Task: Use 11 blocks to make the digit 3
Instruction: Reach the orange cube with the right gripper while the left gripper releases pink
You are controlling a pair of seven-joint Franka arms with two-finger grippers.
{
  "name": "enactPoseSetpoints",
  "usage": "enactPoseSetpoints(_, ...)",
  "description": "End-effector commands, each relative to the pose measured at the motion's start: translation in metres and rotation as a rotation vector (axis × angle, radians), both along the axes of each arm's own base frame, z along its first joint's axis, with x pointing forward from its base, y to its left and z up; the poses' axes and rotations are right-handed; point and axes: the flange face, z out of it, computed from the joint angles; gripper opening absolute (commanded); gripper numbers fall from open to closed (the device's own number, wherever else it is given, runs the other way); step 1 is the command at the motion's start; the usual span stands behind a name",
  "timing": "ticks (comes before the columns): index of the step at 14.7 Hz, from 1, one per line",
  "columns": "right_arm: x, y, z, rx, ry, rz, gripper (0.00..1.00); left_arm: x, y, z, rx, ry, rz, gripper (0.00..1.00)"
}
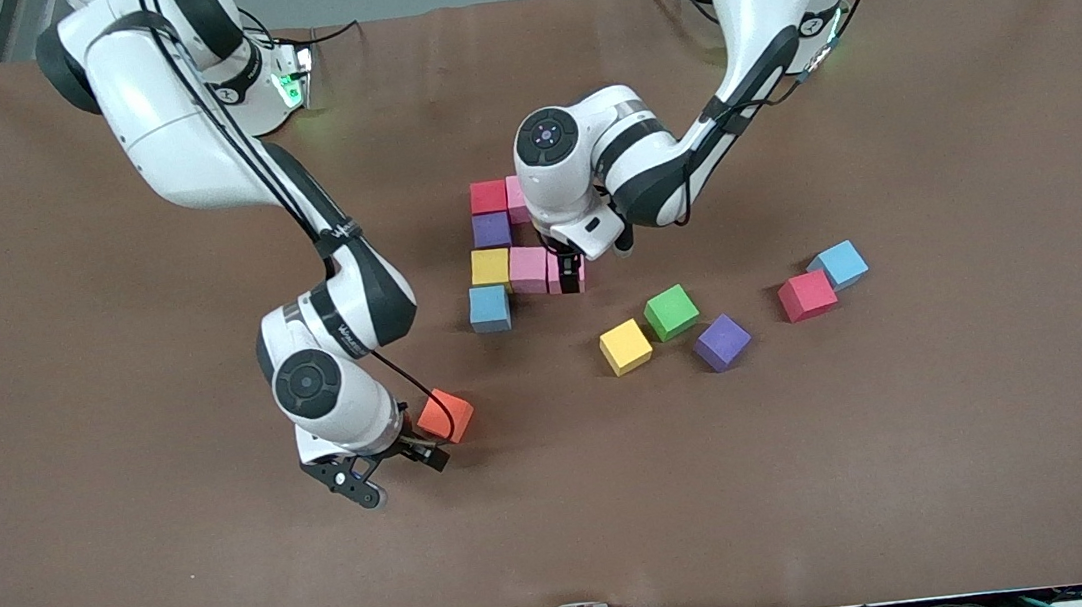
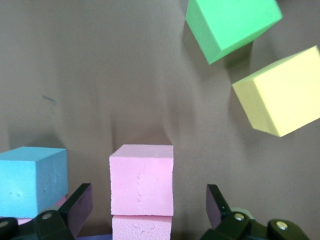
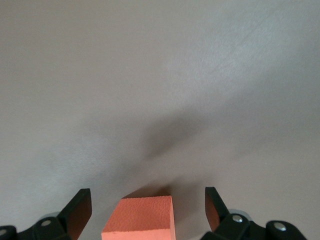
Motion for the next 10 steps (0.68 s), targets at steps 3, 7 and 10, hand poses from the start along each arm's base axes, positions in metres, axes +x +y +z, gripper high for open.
enactPoseSetpoints(3, -0.001, 0.021, -0.004, -0.047, -0.010, 0.006, 1.00, 0.058, 0.049, 0.013, -0.026, 0.007, 0.094, 1.00)
enactPoseSetpoints(7, -0.005, 0.024, -0.003, -0.039, 0.005, 0.053, 1.00, 0.100, 0.075, 0.006, -0.032, -0.014, 0.180, 1.00)
enactPoseSetpoints(10, -0.012, 0.025, -0.012, -0.041, 0.024, 0.062, 1.00, 0.104, 0.078, -0.015, -0.036, 0.000, 0.191, 1.00)
